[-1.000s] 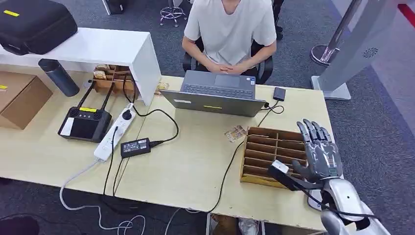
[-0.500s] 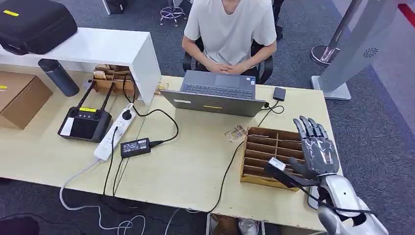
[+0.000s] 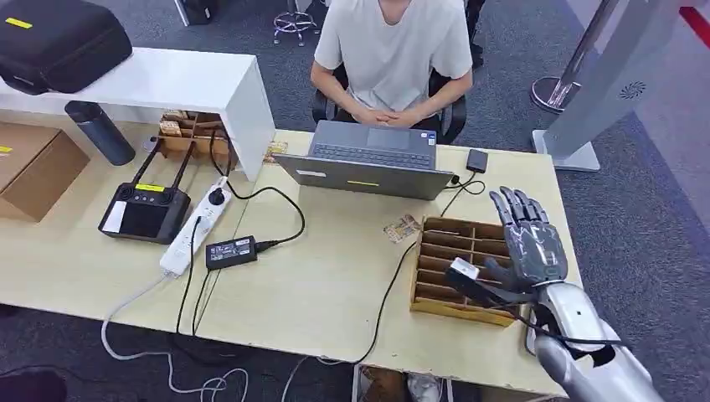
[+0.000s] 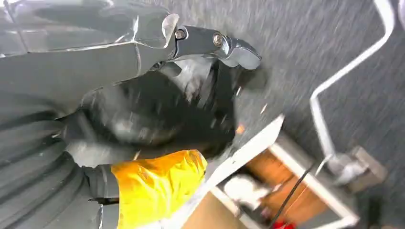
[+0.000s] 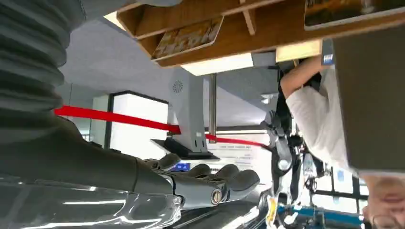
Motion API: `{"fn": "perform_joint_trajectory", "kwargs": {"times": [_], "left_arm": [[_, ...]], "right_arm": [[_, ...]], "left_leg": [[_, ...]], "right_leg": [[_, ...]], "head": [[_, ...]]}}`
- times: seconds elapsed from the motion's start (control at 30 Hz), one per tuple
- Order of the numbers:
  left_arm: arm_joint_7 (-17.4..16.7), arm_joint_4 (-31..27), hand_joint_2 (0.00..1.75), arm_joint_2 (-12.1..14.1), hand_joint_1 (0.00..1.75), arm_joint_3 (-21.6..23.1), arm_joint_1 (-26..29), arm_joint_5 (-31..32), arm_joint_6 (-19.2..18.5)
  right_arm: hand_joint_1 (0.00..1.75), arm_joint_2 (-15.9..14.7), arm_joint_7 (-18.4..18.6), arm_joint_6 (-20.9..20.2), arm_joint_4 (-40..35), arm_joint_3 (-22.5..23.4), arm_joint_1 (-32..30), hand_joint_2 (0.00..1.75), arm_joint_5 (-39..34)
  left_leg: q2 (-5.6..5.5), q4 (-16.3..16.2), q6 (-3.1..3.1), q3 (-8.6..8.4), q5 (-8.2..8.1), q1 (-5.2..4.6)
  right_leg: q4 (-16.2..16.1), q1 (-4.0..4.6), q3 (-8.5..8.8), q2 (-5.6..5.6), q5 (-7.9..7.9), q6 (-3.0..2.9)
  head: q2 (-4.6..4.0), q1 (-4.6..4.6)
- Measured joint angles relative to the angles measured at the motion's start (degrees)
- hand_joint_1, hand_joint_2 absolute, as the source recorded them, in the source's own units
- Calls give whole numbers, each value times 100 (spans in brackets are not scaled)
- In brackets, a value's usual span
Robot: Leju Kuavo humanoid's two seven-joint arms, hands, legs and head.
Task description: Pass the card to the sensor for recognition and then transmit it.
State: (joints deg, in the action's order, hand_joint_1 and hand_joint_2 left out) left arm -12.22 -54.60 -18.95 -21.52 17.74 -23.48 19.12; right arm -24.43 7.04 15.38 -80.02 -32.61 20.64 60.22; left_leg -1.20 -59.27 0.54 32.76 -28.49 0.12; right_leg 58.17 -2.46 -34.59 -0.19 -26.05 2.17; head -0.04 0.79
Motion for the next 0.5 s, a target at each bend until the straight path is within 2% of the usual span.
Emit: {"fn": "perform_joint_trajectory", "kwargs": {"times": [0.13, 0.3, 0.4, 0.43, 0.5], "left_arm": [[103, 212, 175, -39, 0, -730, -190, 151, 7], [155, 453, 175, -61, 0, -1453, -335, 11, 308], [181, 575, 175, -64, 0, -1869, -418, 90, 271], [184, 625, 175, -64, 0, -2039, -451, 205, 199], [203, 720, 175, -64, 0, -2323, -516, 370, 116]], "right_arm": [[0, -153, -50, -499, 147, -248, 347, 175, -274], [0, -486, -59, -711, 199, -442, 631, 175, -543], [0, -737, -50, -810, 158, -516, 678, 175, -683], [0, -833, -50, -862, 129, -540, 693, 0, -735], [0, -956, -66, -930, 103, -586, 736, 0, -796]], "left_leg": [[0, -1, 0, 0, 0, -1], [-3, -6, -1, 1, 0, -1], [-1, -6, -3, 2, -2, -1], [2, -6, -3, 2, -6, -1], [11, -6, -3, 0, -7, -1]], "right_leg": [[-1, -1, -1, 0, 0, 0], [-5, -1, 0, -2, 0, 1], [-6, 0, 0, -1, 0, 1], [-6, -1, -1, 2, 0, 1], [-6, 0, -1, 10, 0, 1]], "head": [[0, 0], [0, 0], [0, 2], [0, 0], [0, 0]]}}
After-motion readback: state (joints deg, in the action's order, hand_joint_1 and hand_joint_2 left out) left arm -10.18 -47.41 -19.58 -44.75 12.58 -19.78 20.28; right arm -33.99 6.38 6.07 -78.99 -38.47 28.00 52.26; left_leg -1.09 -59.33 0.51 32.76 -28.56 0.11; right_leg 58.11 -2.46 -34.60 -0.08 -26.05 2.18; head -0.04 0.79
